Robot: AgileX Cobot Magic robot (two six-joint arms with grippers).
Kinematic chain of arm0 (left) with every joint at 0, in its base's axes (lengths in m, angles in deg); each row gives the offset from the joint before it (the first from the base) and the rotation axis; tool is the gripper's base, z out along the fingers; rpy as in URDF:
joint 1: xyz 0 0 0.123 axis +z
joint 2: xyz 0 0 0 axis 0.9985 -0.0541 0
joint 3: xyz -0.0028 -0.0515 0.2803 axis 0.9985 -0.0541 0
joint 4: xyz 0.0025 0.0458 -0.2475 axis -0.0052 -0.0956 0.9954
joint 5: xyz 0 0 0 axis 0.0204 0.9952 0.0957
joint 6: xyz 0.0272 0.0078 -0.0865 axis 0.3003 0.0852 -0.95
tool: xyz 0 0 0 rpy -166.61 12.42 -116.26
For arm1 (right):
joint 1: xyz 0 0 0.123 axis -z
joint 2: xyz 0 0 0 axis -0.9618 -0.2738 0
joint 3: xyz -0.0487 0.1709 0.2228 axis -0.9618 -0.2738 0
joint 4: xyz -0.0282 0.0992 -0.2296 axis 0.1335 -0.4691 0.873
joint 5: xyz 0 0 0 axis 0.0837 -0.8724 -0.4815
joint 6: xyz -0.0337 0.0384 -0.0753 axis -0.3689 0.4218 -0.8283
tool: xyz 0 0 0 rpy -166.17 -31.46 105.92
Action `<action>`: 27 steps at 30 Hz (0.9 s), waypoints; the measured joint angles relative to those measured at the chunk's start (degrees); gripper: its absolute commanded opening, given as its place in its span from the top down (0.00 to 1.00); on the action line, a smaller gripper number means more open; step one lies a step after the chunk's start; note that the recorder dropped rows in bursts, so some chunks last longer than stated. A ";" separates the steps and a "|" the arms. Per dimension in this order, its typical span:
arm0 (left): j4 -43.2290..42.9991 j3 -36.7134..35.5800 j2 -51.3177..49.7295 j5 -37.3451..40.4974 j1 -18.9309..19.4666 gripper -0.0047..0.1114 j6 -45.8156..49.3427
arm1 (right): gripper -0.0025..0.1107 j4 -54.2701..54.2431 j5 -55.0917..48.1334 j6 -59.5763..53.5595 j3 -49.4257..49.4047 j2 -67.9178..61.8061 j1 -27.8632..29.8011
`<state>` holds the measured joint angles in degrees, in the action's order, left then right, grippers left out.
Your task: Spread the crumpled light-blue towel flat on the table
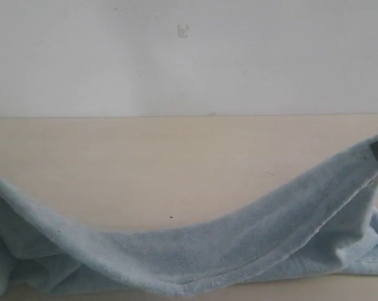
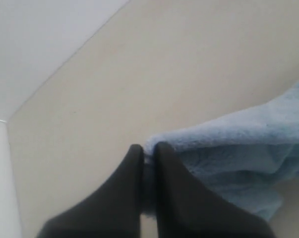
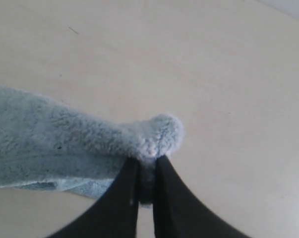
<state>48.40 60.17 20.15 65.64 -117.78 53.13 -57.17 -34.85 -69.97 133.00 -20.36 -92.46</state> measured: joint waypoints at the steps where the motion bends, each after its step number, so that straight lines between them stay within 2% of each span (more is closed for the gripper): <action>1: -2.72 -1.29 -1.14 -0.64 0.00 0.93 -0.31 | 0.98 0.02 0.14 0.31 0.00 -1.76 0.00; 8: -21.12 -6.44 -3.96 0.39 0.00 0.93 -15.27 | 0.98 5.25 1.73 6.70 0.00 -9.15 0.00; 16: -27.58 -7.18 -3.96 -0.49 0.00 0.93 -25.66 | 0.98 17.41 6.80 22.12 0.00 -10.02 0.00; 22: -43.86 -9.99 -4.92 -5.92 0.64 0.93 -47.41 | 0.98 28.84 16.67 30.05 0.00 -10.42 0.00; 27: -53.57 -10.59 -10.72 -6.71 5.07 0.93 -67.11 | 0.98 42.63 19.36 44.12 0.00 -14.14 0.00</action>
<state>-5.18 49.57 9.43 58.93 -112.71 -13.98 -14.54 -15.49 -25.85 133.00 -34.50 -92.46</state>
